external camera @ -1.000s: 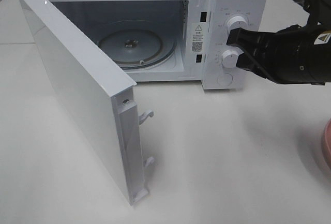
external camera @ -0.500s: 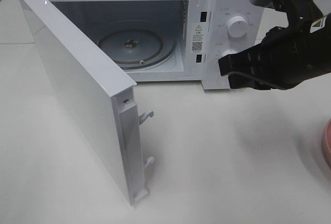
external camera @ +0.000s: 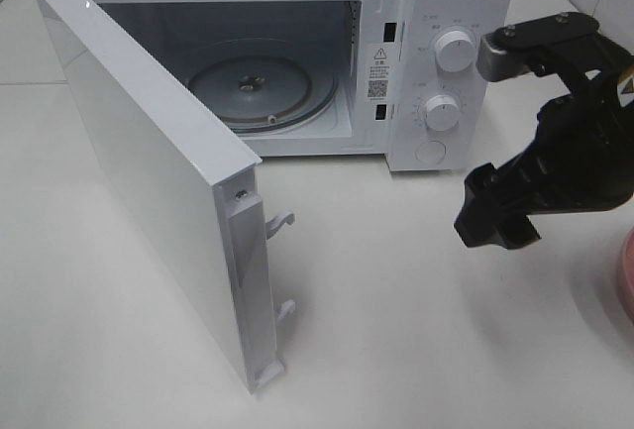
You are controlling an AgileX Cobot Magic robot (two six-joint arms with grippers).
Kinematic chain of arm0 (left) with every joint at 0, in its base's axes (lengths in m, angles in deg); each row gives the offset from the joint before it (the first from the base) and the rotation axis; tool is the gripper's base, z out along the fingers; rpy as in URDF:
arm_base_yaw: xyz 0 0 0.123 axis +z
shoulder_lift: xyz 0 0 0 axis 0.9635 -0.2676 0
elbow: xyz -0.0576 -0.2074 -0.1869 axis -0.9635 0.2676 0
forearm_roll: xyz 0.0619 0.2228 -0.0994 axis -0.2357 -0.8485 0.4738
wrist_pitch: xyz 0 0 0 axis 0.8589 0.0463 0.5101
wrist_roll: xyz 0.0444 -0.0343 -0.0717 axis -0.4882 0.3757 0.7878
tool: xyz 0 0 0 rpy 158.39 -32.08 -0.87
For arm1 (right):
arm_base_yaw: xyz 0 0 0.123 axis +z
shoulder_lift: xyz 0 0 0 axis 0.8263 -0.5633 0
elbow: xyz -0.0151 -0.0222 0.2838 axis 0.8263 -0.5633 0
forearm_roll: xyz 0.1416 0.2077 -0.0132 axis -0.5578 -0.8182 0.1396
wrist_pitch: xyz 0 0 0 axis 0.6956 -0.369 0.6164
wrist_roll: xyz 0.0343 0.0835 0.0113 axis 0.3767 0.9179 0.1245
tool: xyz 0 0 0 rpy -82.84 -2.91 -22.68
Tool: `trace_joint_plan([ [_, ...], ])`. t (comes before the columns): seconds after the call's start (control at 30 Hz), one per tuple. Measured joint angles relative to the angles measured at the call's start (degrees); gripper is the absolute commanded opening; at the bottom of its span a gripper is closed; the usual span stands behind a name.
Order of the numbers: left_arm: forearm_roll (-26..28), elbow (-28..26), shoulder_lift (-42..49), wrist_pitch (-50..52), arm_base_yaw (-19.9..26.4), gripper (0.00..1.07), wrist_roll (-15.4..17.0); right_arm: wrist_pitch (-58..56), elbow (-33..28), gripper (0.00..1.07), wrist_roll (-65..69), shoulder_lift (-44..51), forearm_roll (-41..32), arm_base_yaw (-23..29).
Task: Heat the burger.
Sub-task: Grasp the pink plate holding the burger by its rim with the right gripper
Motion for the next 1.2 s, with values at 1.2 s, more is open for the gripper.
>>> trace_joint_plan([
  [1.2, 0.0, 0.0, 0.0, 0.0, 0.0, 1.01, 0.0, -8.2, 0.2, 0.85, 7.2, -6.1, 5.2, -22.1],
])
